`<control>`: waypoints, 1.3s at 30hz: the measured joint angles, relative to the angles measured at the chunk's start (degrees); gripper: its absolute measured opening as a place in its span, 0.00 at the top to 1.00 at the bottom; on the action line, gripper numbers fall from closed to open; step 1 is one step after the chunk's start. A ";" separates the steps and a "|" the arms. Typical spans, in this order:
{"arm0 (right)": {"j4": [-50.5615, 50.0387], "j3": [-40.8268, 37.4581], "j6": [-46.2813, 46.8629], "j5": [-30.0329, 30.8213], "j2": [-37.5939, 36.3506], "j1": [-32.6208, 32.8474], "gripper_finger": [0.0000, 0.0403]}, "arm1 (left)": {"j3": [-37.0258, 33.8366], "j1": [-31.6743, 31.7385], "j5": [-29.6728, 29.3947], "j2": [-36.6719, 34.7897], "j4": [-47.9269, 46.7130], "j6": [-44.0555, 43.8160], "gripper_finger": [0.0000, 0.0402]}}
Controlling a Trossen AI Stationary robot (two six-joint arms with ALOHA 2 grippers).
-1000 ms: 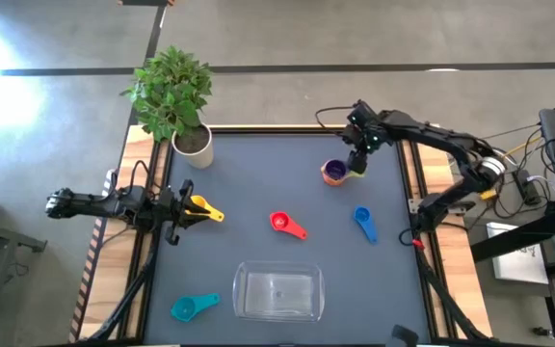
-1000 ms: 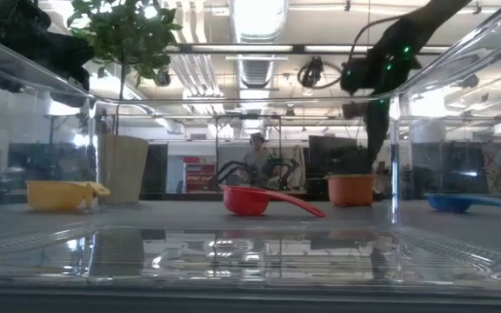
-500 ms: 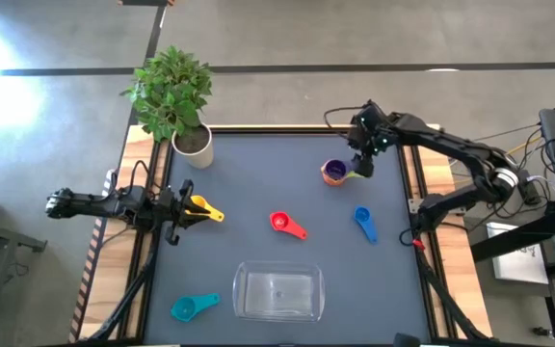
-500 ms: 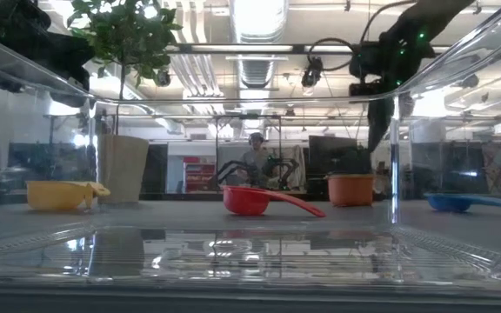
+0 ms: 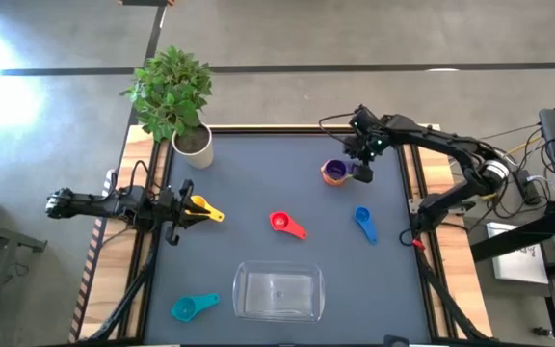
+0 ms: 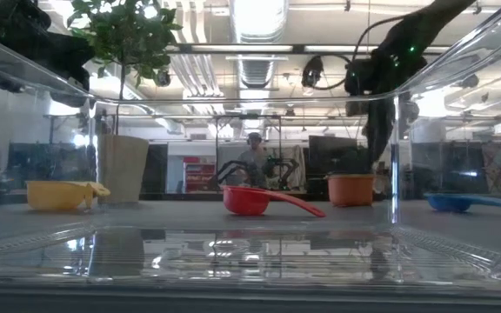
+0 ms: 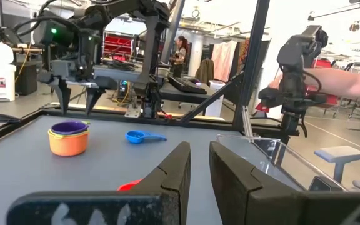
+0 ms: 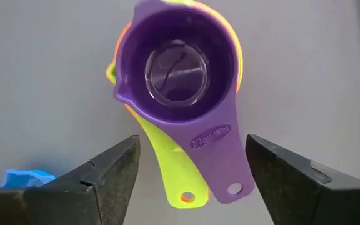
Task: Nest measuring cups in basket
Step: Stack the violet measuring cup on top of the green measuring cup
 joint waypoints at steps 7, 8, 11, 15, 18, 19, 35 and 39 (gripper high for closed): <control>0.68 0.00 -2.44 0.04 3.11 0.00 0.25 | 0.01 0.00 0.00 -0.01 0.01 0.00 0.90; 0.71 0.00 -2.46 0.04 3.18 0.00 0.25 | 0.01 0.00 0.00 -0.01 0.01 -0.01 0.90; 0.71 0.00 -2.46 0.20 3.20 -0.01 0.25 | 0.01 0.00 0.00 0.00 0.01 -0.01 0.90; 0.78 0.25 -3.05 3.80 3.05 0.00 0.25 | 0.01 0.00 0.00 -0.01 0.01 -0.01 0.90; 0.83 1.34 -3.08 4.46 3.05 -0.02 0.25 | 0.01 0.00 0.00 0.00 -0.01 0.01 0.90; 0.67 1.60 -2.96 4.36 3.03 -0.02 0.25 | 0.01 0.00 0.00 0.00 0.01 -0.01 0.90; -0.94 3.80 -3.60 0.52 7.58 -2.29 0.25 | 0.01 0.00 0.00 -0.01 0.01 0.00 0.90; -3.33 5.72 -2.71 -0.64 9.94 -2.27 0.25 | 0.00 0.00 0.00 0.00 0.01 -0.01 0.90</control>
